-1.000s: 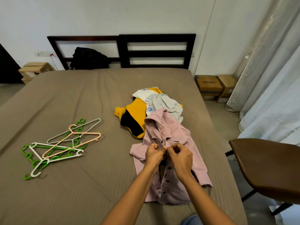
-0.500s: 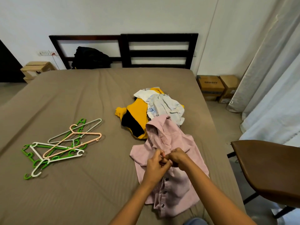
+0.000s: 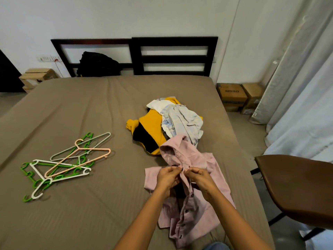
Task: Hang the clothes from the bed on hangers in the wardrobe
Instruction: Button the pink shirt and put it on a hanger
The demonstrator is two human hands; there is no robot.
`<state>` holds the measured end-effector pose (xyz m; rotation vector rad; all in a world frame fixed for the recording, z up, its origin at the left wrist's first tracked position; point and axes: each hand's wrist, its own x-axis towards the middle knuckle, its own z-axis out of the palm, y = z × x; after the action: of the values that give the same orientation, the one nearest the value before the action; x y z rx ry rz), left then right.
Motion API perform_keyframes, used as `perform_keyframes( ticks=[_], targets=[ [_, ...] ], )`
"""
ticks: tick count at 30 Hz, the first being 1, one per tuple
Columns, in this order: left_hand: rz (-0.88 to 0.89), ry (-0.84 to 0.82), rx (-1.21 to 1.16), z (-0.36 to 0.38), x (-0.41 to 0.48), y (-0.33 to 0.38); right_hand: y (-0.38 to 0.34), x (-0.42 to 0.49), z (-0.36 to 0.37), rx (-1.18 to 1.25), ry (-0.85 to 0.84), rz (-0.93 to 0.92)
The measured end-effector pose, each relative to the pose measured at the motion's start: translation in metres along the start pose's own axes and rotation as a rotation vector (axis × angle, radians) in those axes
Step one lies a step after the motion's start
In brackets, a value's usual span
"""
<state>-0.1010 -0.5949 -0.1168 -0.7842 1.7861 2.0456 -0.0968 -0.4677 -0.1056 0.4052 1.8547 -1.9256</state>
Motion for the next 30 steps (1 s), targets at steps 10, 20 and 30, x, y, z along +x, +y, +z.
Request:
perform_keyframes(
  ticks=[10, 20, 30],
  targets=[
    [0.312, 0.154, 0.231, -0.001, -0.011, 0.001, -0.001, 0.002, 0.006, 0.053, 0.215, -0.115],
    [0.378, 0.107, 0.13, -0.014, -0.014, 0.012, -0.01, -0.001, -0.002, -0.138, 0.265, -0.401],
    [0.156, -0.06, -0.035, -0.008, -0.017, 0.009, -0.007, -0.01, 0.003, -0.217, 0.104, -0.421]
  ],
)
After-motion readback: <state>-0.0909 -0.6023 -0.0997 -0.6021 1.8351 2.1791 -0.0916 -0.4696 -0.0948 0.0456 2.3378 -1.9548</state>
